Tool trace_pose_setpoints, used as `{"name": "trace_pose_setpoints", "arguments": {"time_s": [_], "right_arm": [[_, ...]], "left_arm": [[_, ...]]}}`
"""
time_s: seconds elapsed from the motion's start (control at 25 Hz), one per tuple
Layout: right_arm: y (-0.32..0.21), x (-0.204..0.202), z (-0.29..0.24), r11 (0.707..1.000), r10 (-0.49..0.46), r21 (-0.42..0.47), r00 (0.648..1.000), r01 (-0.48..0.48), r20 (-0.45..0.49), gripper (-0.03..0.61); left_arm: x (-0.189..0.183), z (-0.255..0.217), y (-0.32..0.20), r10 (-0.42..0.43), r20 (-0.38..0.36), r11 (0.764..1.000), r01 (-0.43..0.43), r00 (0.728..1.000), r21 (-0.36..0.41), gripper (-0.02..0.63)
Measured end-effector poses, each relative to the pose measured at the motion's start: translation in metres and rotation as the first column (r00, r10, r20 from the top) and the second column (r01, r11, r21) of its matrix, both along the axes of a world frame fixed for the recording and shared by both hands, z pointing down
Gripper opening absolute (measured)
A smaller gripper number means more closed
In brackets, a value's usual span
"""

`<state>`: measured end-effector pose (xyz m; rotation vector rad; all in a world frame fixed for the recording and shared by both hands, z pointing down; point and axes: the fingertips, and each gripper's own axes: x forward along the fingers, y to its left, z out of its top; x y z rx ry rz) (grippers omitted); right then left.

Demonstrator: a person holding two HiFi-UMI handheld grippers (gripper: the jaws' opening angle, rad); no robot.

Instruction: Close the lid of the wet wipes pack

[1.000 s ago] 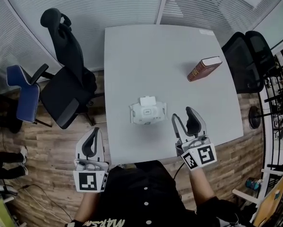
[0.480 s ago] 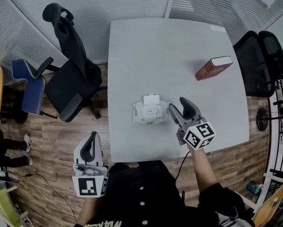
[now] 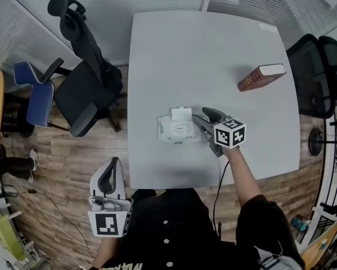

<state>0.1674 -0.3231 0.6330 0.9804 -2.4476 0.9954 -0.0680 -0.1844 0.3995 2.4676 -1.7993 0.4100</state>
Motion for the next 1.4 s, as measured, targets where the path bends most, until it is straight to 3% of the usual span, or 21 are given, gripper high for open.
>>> {"name": "trace_pose_setpoints", "arguments": {"time_s": [0.16,0.32,0.56,0.68,0.8,1.0,1.12,1.24,1.4], "right_arm": [[-0.008,-0.016,0.034,0.984,-0.118,-0.133,0.993,0.115,-0.01,0.249],[-0.009,-0.027,0.059,0.942,-0.258,-0.24,0.964,0.234,-0.069,0.252],[-0.005,-0.031,0.08,0.861,-0.363,-0.402,0.93,0.31,-0.062,0.249],[-0.005,-0.033,0.082,0.843,-0.383,-0.425,0.923,0.329,-0.044,0.236],[-0.009,-0.027,0.082,0.862,-0.386,-0.391,0.918,0.324,-0.09,0.144],[-0.012,-0.026,0.069,0.887,-0.386,-0.311,0.917,0.342,-0.095,0.094],[-0.009,-0.027,0.06,0.895,-0.432,-0.2,0.887,0.4,-0.16,0.084],[-0.002,-0.027,0.05,0.874,-0.481,-0.073,0.83,0.481,-0.281,0.065],[0.011,-0.031,0.037,0.797,-0.492,0.088,0.728,0.597,-0.478,0.063]], "left_arm": [[0.004,0.0,0.0,-0.001,0.008,1.0,0.001,1.0,0.001,0.012],[0.005,-0.003,0.001,-0.007,-0.003,1.0,0.008,1.0,0.011,0.012],[0.001,0.0,0.003,-0.04,-0.001,0.999,0.04,0.999,-0.005,0.012],[0.0,0.004,0.005,-0.055,-0.014,0.998,0.054,0.998,-0.03,0.012],[0.0,0.001,0.004,-0.044,-0.014,0.999,0.044,0.999,-0.006,0.012],[-0.002,0.004,0.007,-0.051,-0.015,0.998,0.05,0.999,-0.024,0.011],[0.001,-0.001,0.005,-0.027,-0.012,1.0,0.027,1.0,0.006,0.012],[0.004,-0.004,0.004,-0.008,-0.022,1.0,0.009,1.0,0.02,0.012],[0.006,-0.007,0.004,0.007,-0.043,1.0,-0.006,0.999,0.017,0.012]]}}
